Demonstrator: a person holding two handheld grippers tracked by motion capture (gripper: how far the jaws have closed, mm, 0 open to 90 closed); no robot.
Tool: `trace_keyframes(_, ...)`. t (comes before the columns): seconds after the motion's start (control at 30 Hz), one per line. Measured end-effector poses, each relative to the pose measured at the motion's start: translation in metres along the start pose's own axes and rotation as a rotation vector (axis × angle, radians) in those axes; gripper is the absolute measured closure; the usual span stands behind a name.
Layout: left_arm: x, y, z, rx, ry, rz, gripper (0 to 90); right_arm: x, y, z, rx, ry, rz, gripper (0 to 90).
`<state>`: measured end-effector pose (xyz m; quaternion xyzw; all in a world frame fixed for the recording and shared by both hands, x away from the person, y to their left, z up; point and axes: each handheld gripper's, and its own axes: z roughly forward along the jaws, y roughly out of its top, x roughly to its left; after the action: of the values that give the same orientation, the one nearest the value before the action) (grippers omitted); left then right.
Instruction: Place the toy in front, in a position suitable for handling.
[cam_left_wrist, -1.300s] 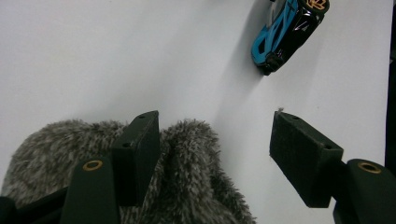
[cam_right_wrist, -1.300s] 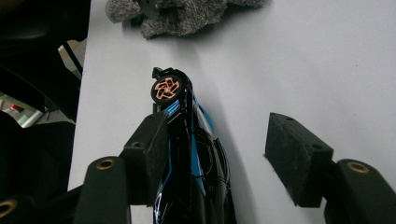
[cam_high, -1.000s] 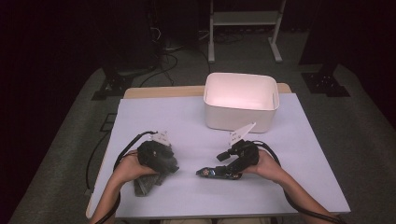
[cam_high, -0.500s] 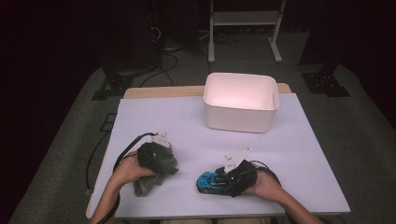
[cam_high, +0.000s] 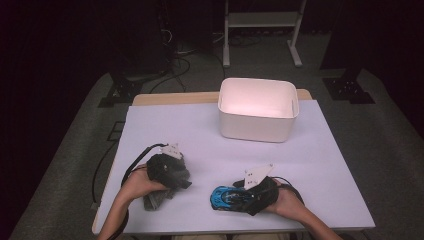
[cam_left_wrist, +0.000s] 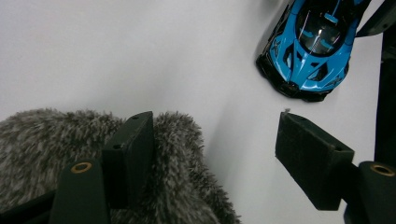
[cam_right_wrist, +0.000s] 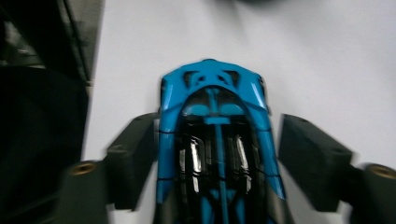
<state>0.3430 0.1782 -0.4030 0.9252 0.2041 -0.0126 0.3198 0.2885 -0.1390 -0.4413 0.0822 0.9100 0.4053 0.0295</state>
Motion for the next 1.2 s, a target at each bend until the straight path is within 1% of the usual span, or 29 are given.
trace_keyframes(0.03, -0.001, 0.0, 0.0, 0.006, 0.0, -0.001, 26.7, -0.002, -0.001, 0.003, 0.042, -0.015, 0.011, 19.6)
trace_keyframes(0.07, -0.001, 0.0, 0.001, 0.009, 0.004, 0.006, 25.7, -0.003, -0.004, 0.006, 0.064, -0.005, 0.025, 19.7)
trace_keyframes(0.1, -0.001, 0.0, 0.001, 0.011, 0.003, 0.006, 25.5, -0.002, -0.006, 0.009, 0.074, 0.002, 0.032, 20.1)
trace_keyframes(0.13, -0.001, 0.0, 0.002, 0.015, 0.001, 0.006, 25.4, -0.002, -0.008, 0.011, 0.083, 0.001, 0.026, 18.2)
trace_keyframes(0.17, -0.001, 0.0, 0.002, 0.014, 0.0, 0.003, 25.3, -0.001, -0.008, 0.013, 0.098, -0.009, 0.016, 17.5)
trace_keyframes(0.2, -0.001, -0.001, 0.002, 0.01, 0.003, -0.002, 25.2, 0.0, -0.007, 0.014, 0.101, -0.01, 0.009, 18.1)
trace_keyframes(0.27, -0.001, -0.001, 0.002, 0.008, 0.002, -0.003, 25.1, -0.001, -0.006, 0.014, 0.098, 0.002, -0.003, 24.1)
trace_keyframes(0.3, -0.001, -0.001, 0.001, 0.005, 0.001, -0.002, 25.0, -0.002, -0.006, 0.014, 0.105, 0.004, -0.018, 24.4)
trace_keyframes(0.4, -0.001, -0.001, 0.001, 0.004, -0.002, -0.001, 23.6, -0.005, -0.003, 0.014, 0.136, 0.035, -0.055, 24.8)
trace_keyframes(0.43, -0.001, -0.001, 0.001, 0.005, -0.003, 0.0, 23.5, -0.006, -0.002, 0.014, 0.145, 0.045, -0.06, 24.8)
trace_keyframes(0.5, -0.001, 0.0, 0.001, 0.006, -0.006, 0.002, 23.4, -0.008, 0.001, 0.014, 0.172, 0.068, -0.093, 24.8)
trace_keyframes(0.53, -0.002, 0.0, 0.001, 0.006, -0.007, 0.004, 23.4, -0.009, 0.002, 0.015, 0.18, 0.078, -0.114, 24.7)
trace_keyframes(0.67, -0.002, 0.001, 0.0, -0.004, -0.007, 0.008, 23.2, -0.014, 0.005, 0.013, 0.209, 0.106, -0.157, 24.8)
trace_keyframes(0.73, -0.002, 0.001, 0.0, -0.008, -0.01, 0.008, 23.1, -0.018, 0.005, 0.012, 0.224, 0.124, -0.189, 24.8)
trace_keyframes(0.83, -0.002, 0.002, 0.0, -0.015, -0.009, 0.013, 22.6, -0.022, 0.004, 0.009, 0.245, 0.145, -0.203, 24.8)
trace_keyframes(0.9, -0.002, 0.003, -0.001, -0.018, -0.007, 0.017, 22.6, -0.023, 0.003, 0.008, 0.242, 0.15, -0.194, 24.7)
trace_keyframes(0.97, -0.003, 0.003, -0.001, -0.022, -0.005, 0.021, 22.1, -0.023, 0.002, 0.008, 0.233, 0.146, -0.183, 24.7)
trace_keyframes(1.03, -0.003, 0.004, -0.001, -0.025, -0.001, 0.025, 21.6, -0.023, 0.0, 0.008, 0.223, 0.141, -0.157, 24.6)
trace_keyframes(1.07, -0.003, 0.004, -0.001, -0.025, 0.0, 0.024, 21.1, -0.023, -0.001, 0.008, 0.208, 0.138, -0.144, 24.6)
trace_keyframes(1.13, -0.003, 0.004, -0.001, -0.024, 0.003, 0.023, 20.2, -0.024, -0.003, 0.007, 0.186, 0.136, -0.101, 24.2)
trace_keyframes(1.2, -0.003, 0.004, -0.001, -0.024, 0.006, 0.014, 19.4, -0.024, -0.004, 0.007, 0.171, 0.139, -0.073, 23.1)
